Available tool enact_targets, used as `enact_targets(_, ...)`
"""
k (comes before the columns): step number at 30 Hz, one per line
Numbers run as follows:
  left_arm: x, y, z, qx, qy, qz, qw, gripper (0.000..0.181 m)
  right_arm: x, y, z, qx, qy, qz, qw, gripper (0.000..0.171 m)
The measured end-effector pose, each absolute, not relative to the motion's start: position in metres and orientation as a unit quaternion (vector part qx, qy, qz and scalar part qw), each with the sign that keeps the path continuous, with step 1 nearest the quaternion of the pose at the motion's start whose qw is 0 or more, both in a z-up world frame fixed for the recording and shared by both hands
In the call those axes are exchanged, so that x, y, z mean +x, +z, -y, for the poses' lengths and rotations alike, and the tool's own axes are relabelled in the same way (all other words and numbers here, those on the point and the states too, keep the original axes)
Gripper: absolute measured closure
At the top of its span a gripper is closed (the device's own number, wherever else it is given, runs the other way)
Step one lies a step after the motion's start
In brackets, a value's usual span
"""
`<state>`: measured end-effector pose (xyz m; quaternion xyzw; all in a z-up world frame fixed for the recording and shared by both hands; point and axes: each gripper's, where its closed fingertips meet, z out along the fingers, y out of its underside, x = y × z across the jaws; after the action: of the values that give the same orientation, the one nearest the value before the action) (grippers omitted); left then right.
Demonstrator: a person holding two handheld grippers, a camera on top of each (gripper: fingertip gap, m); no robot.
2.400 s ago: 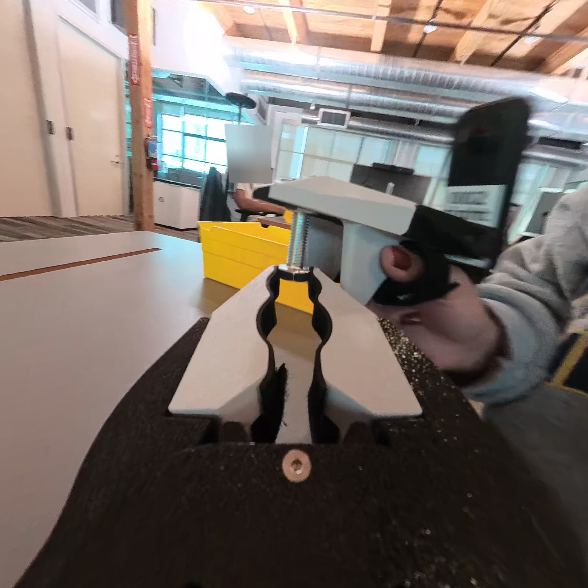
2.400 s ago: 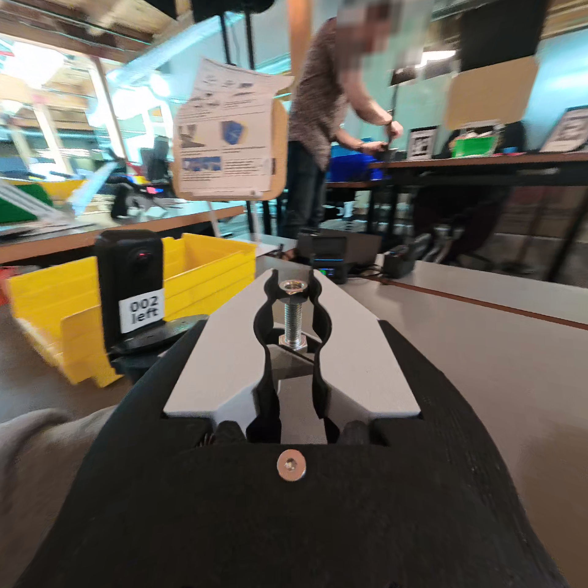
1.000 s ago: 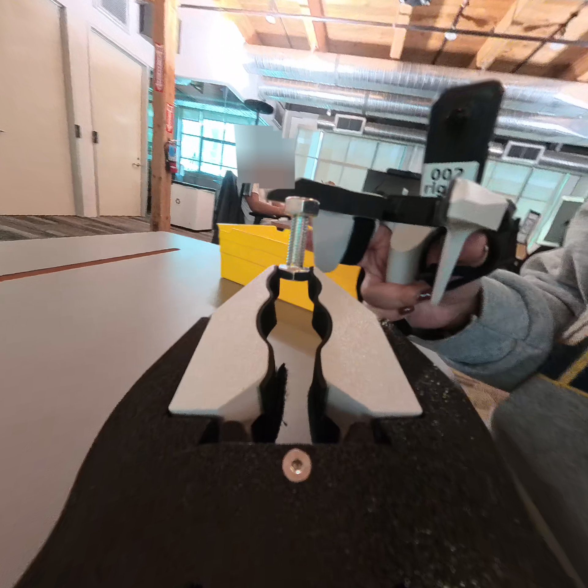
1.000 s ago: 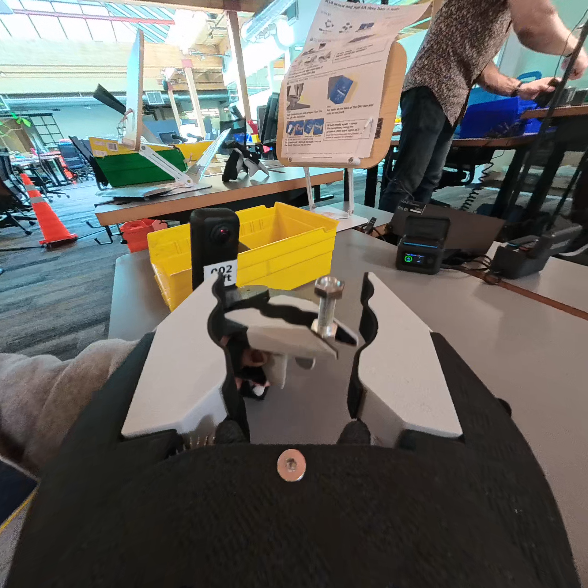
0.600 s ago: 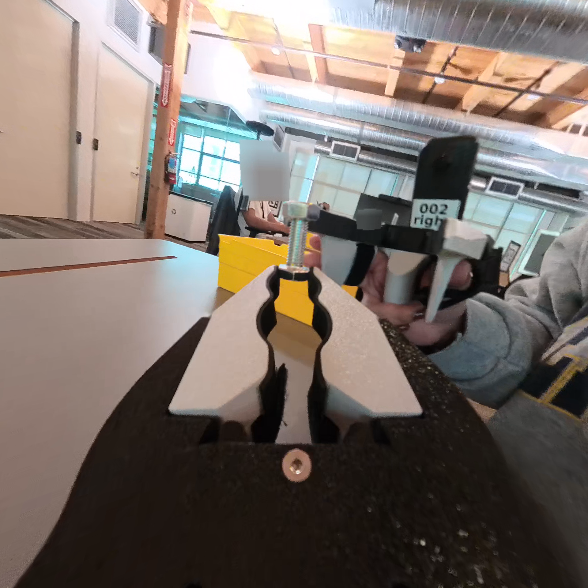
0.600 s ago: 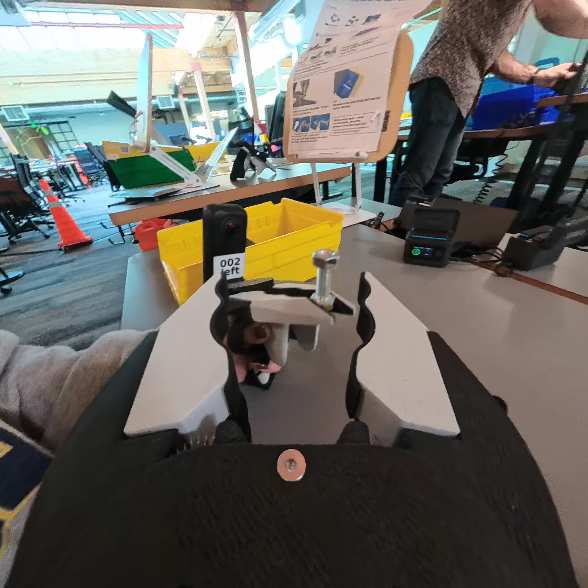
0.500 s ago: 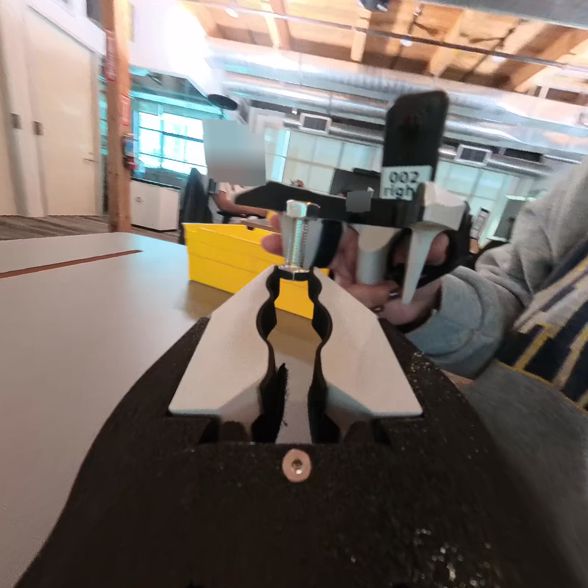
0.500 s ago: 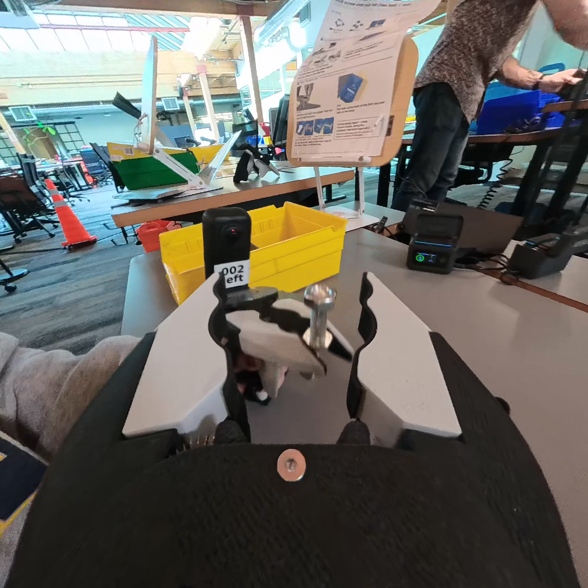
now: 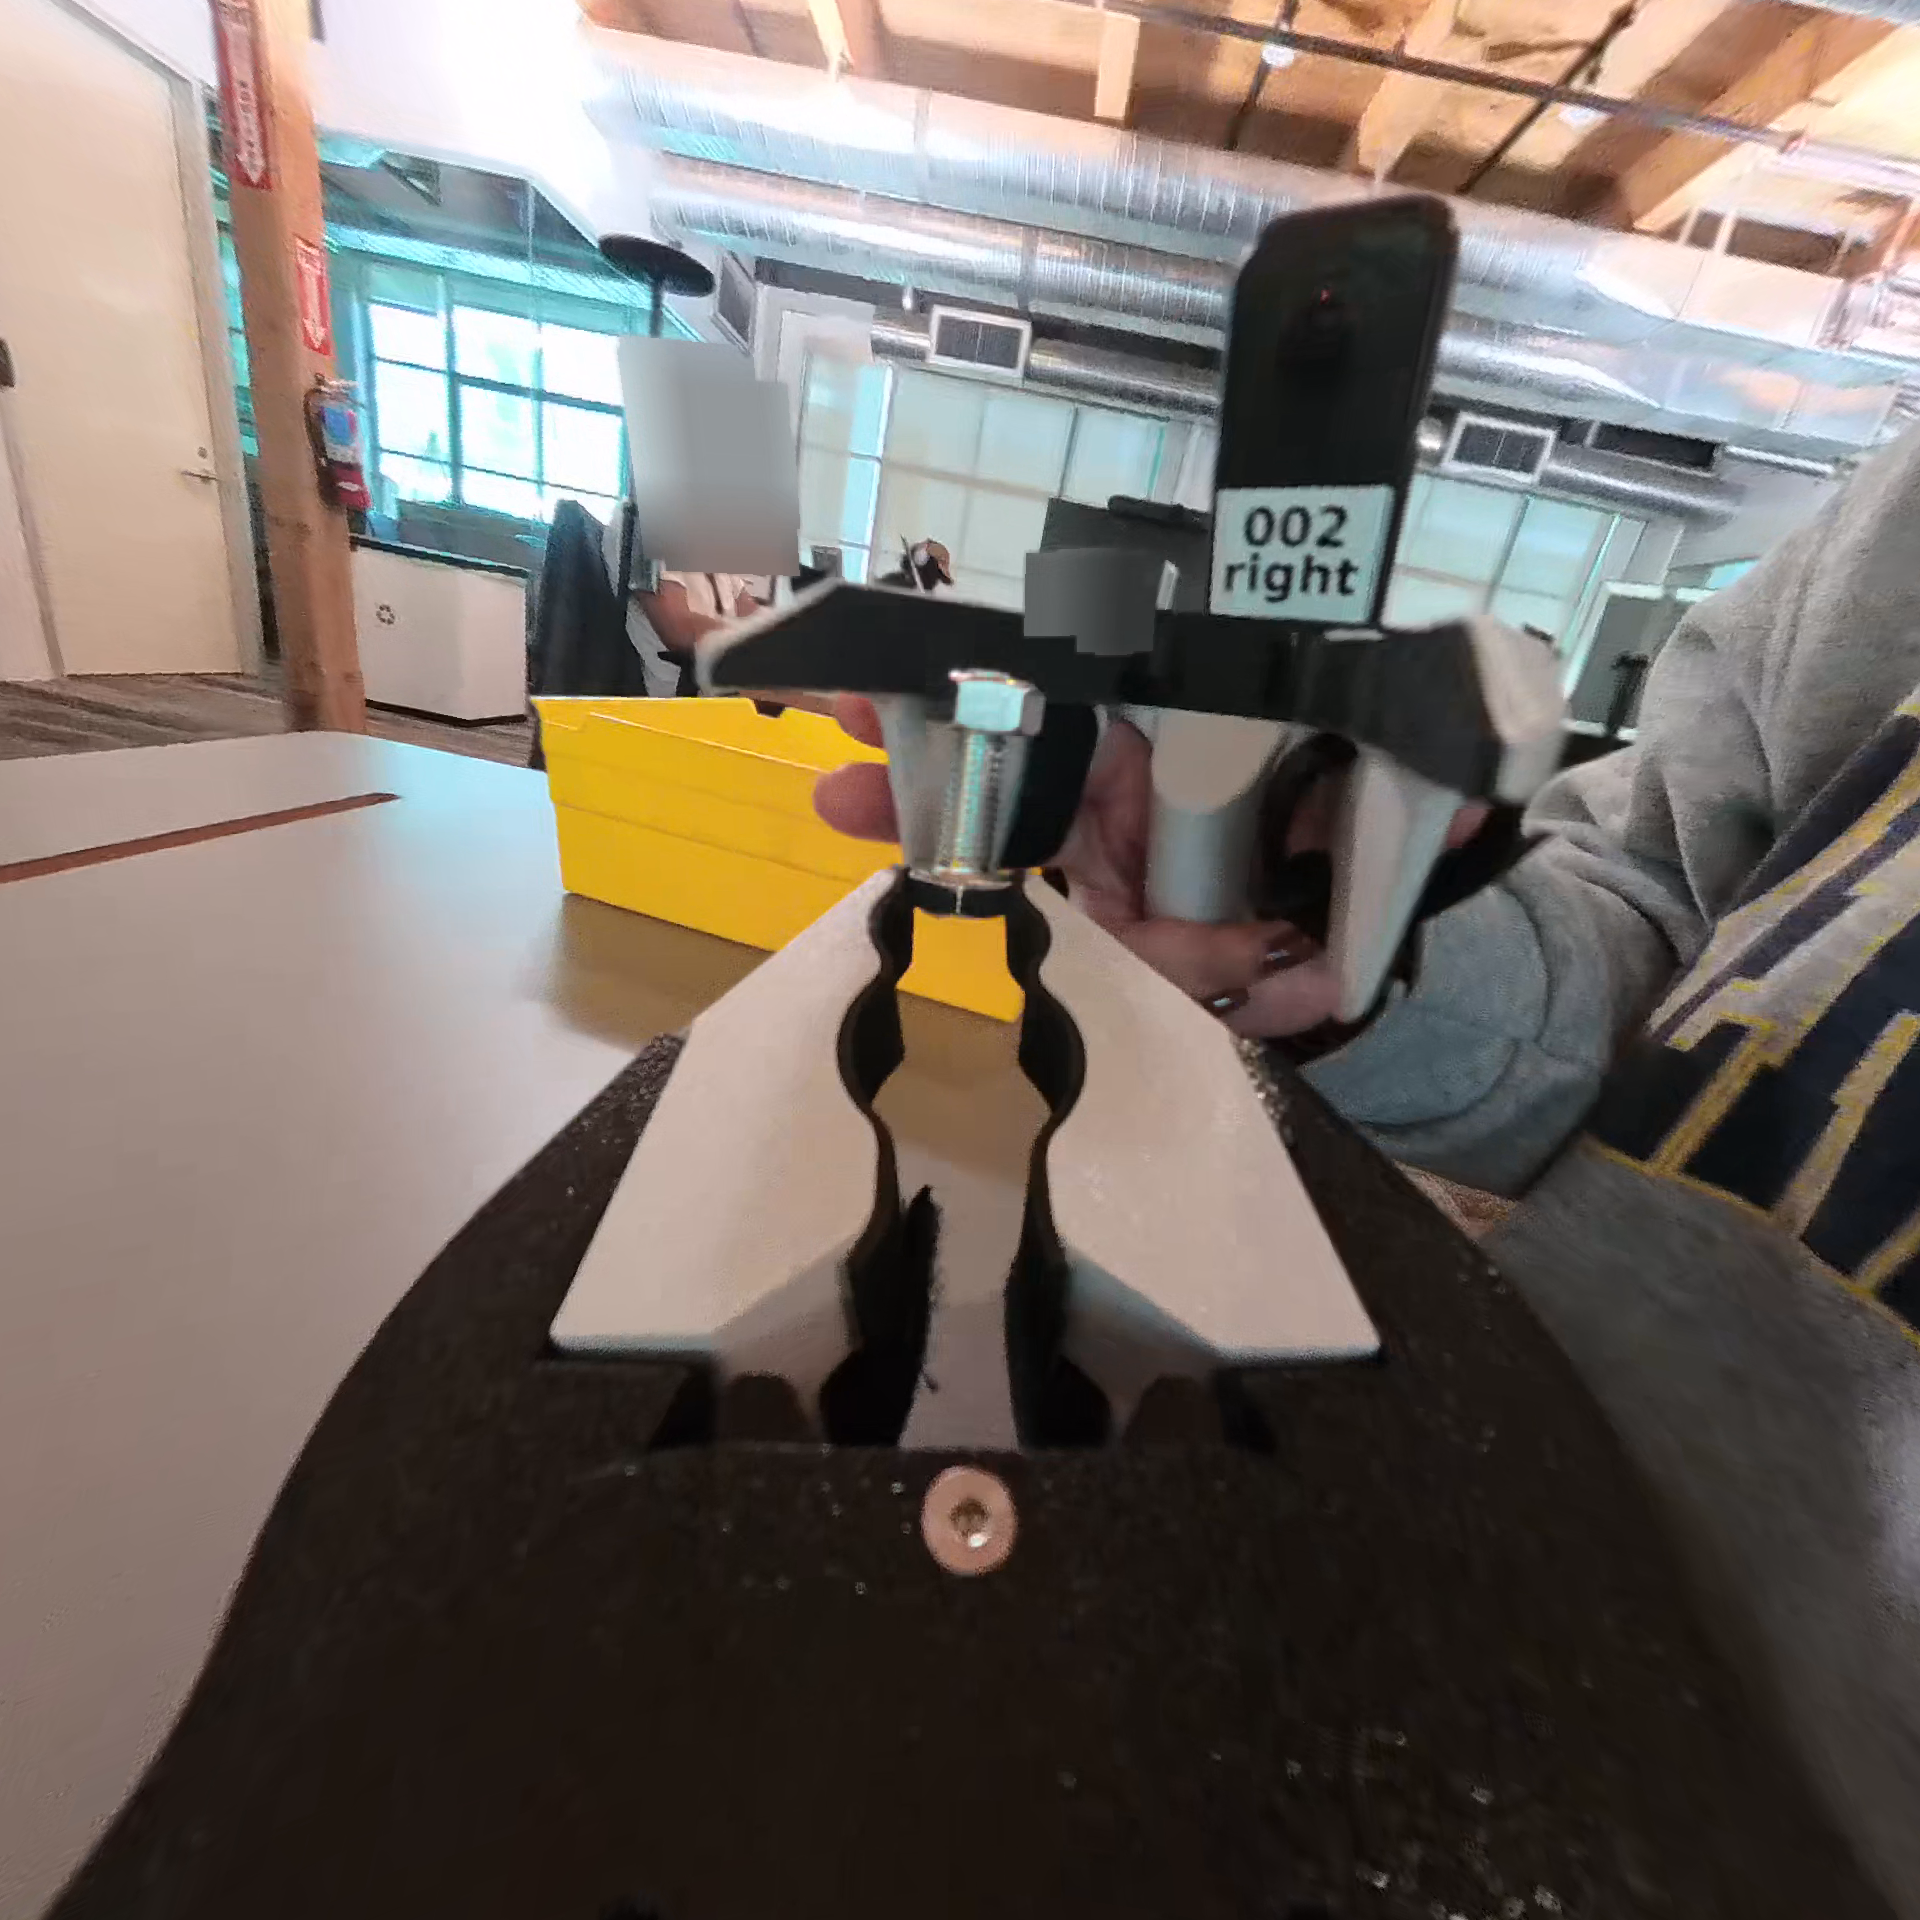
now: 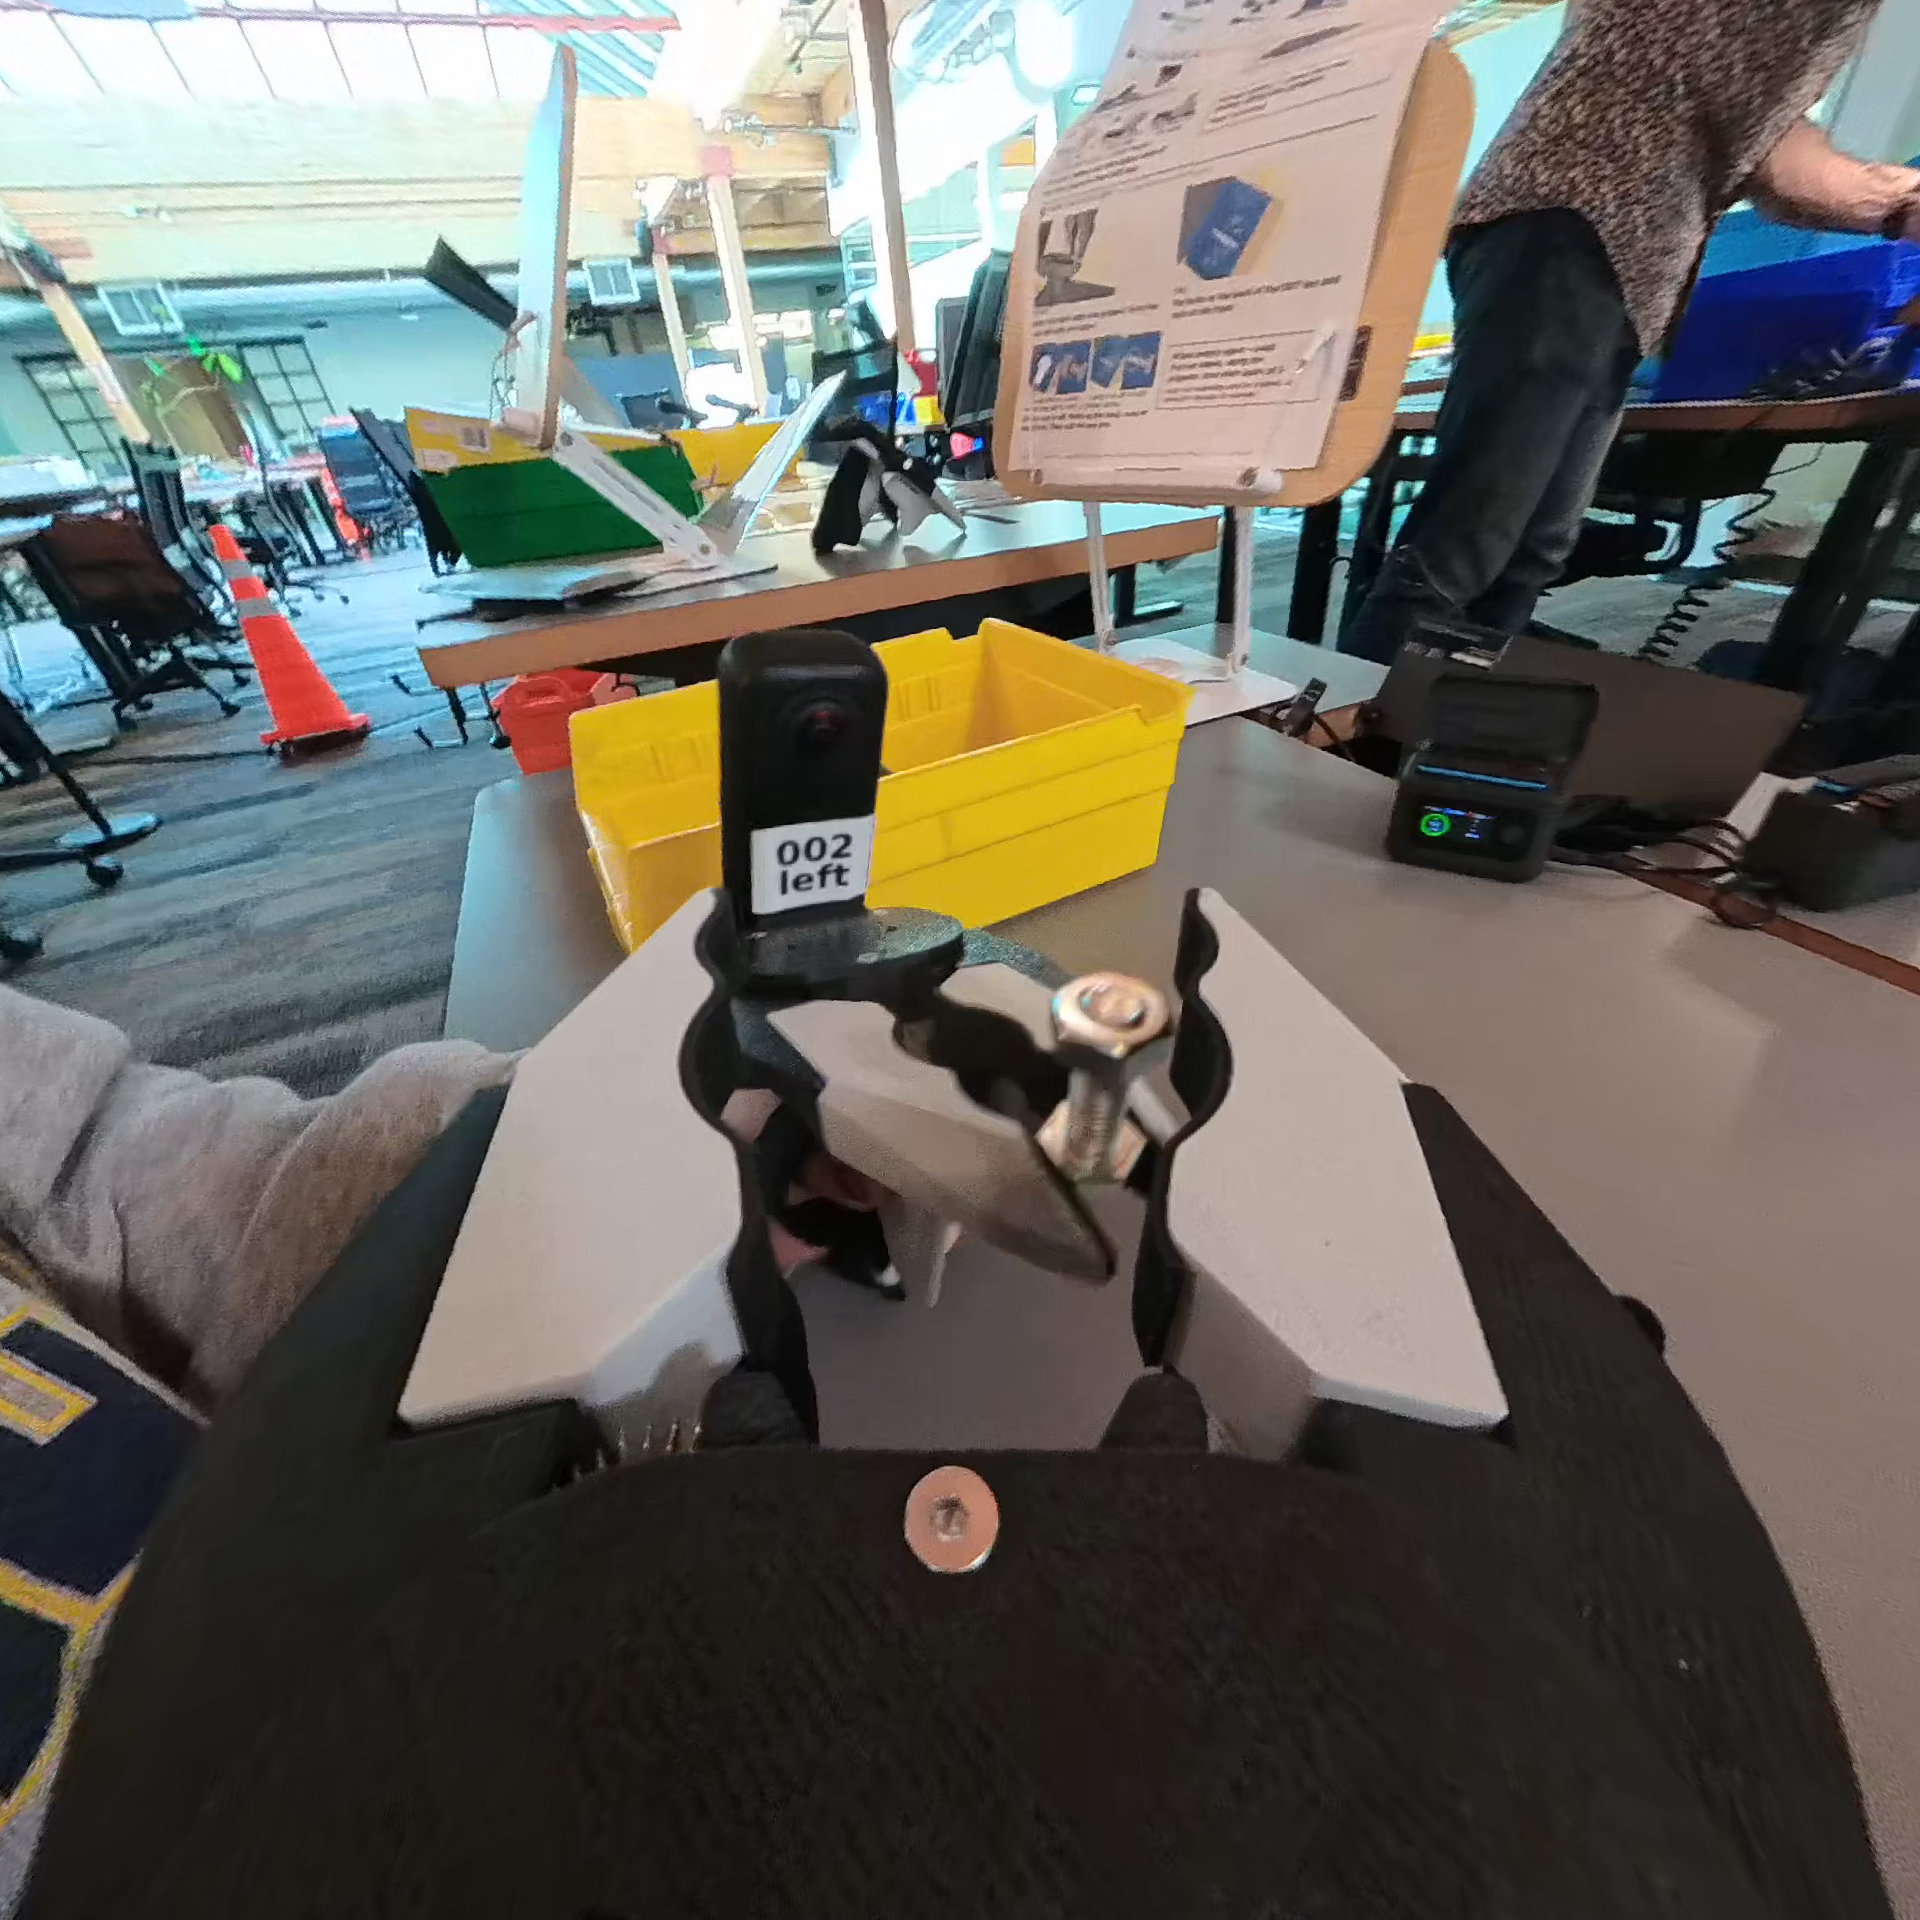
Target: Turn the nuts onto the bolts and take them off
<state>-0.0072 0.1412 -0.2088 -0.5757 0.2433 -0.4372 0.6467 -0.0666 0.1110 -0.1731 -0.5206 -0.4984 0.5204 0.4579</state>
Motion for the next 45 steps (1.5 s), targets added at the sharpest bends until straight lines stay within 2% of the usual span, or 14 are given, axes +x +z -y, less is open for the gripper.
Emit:
enact_targets(2, -0.023, -0.205, -0.148, -0.574, -0.437, -0.202, 0.662, 0.166, -0.064, -0.174, -0.110, -0.520, 0.518, 0.500, 0.460, 0.083)
enact_targets(5, -0.055, -0.201, -0.158, -0.569, -0.437, -0.127, 0.685, 0.166, -0.056, -0.172, -0.113, -0.524, 0.530, 0.487, 0.455, 0.092)
enact_targets(12, -0.001, -0.209, -0.136, -0.569, -0.441, -0.269, 0.640, 0.166, -0.068, -0.173, -0.109, -0.519, 0.521, 0.500, 0.458, 0.084)
enact_targets(17, -0.060, -0.198, -0.154, -0.555, -0.452, -0.134, 0.685, 0.166, -0.057, -0.177, -0.112, -0.527, 0.520, 0.503, 0.446, 0.095)
enact_targets(24, -0.015, -0.206, -0.143, -0.573, -0.439, -0.238, 0.650, 0.166, -0.066, -0.178, -0.110, -0.528, 0.502, 0.520, 0.446, 0.095)
enact_targets(25, -0.018, -0.204, -0.145, -0.575, -0.436, -0.225, 0.655, 0.166, -0.065, -0.178, -0.110, -0.529, 0.501, 0.520, 0.445, 0.090)
enact_targets(28, -0.056, -0.202, -0.157, -0.579, -0.427, -0.136, 0.681, 0.166, -0.054, -0.175, -0.110, -0.525, 0.512, 0.517, 0.442, 0.103)
enact_targets(30, -0.063, -0.200, -0.155, -0.571, -0.434, -0.129, 0.685, 0.166, -0.052, -0.176, -0.117, -0.536, 0.504, 0.508, 0.448, 0.101)
enact_targets(35, -0.012, -0.206, -0.136, -0.568, -0.447, -0.254, 0.643, 0.166, -0.066, -0.177, -0.117, -0.535, 0.494, 0.516, 0.451, 0.092)
enact_targets(38, -0.032, -0.205, -0.147, -0.580, -0.429, -0.198, 0.664, 0.166, -0.062, -0.179, -0.108, -0.530, 0.498, 0.528, 0.438, 0.088)
enact_targets(40, -0.069, -0.199, -0.157, -0.574, -0.427, -0.111, 0.690, 0.166, -0.052, -0.178, -0.102, -0.525, 0.512, 0.534, 0.420, 0.105)
enact_targets(41, -0.081, -0.197, -0.158, -0.566, -0.432, -0.087, 0.697, 0.166, -0.049, -0.178, -0.105, -0.532, 0.511, 0.526, 0.424, 0.105)
enact_targets(43, -0.083, -0.197, -0.158, -0.566, -0.426, -0.090, 0.700, 0.166, -0.047, -0.177, -0.115, -0.539, 0.495, 0.516, 0.444, 0.107)
enact_targets(45, -0.067, -0.200, -0.155, -0.577, -0.420, -0.130, 0.689, 0.166, -0.049, -0.174, -0.129, -0.557, 0.483, 0.493, 0.463, 0.121)
